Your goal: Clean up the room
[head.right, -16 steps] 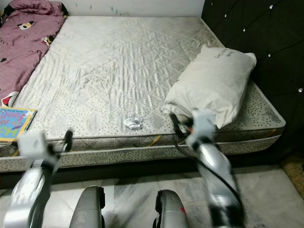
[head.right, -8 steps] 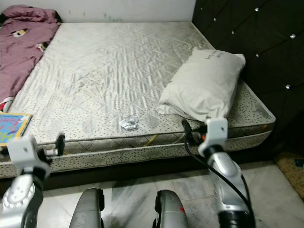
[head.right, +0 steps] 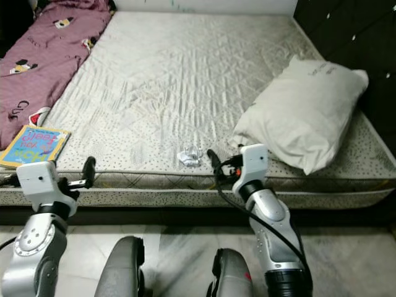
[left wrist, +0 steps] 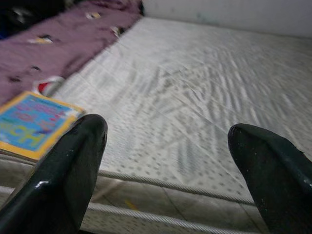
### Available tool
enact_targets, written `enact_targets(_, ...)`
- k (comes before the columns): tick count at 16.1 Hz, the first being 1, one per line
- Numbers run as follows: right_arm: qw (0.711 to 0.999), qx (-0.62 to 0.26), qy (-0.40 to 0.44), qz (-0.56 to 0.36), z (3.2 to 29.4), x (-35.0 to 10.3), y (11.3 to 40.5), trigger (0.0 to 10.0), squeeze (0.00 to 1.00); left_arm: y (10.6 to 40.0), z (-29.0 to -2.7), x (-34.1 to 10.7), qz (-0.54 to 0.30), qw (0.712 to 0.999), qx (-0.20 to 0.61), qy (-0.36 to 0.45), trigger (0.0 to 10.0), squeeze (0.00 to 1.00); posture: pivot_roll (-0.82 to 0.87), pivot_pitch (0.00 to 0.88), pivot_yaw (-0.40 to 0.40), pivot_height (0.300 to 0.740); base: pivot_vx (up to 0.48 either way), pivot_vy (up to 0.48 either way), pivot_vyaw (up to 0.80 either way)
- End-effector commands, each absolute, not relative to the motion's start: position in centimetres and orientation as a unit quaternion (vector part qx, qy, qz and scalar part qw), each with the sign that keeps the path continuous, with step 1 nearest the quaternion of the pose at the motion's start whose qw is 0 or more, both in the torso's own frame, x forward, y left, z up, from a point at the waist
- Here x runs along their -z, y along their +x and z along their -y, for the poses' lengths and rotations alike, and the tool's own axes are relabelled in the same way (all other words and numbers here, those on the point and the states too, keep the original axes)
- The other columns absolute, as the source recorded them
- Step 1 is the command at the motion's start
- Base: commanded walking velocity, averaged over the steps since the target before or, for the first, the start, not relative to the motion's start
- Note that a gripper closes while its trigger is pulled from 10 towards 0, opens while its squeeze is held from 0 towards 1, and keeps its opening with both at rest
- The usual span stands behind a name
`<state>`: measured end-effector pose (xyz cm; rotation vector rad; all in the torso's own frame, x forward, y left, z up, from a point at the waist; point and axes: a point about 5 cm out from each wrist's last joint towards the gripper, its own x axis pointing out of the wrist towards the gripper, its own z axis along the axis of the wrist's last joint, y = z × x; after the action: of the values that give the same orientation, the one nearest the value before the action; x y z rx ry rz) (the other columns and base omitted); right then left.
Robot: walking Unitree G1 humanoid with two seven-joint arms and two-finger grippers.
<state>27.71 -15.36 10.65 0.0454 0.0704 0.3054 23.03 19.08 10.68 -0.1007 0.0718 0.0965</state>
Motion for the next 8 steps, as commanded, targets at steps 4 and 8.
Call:
enact_targets(4,0.988,-0.15,0.027,-0.036,15.19,-11.2,27.72,10.0,0.0,23.26,-18.45,-11.12,-0.038,0.997,-0.034,-0.054,10.0,0.0,-0.04,0.121,-0.022,0.641,0.0,0.0,0.0)
enact_targets(8,0.987,-0.158,0.023,-0.033,14.91,-11.47,27.83,10.0,0.0,23.31,-18.58,-11.18,-0.039,0.997,-0.036,-0.056,10.0,0.0,-0.04,0.128,-0.023,0.641,0.221,0.0,0.0)
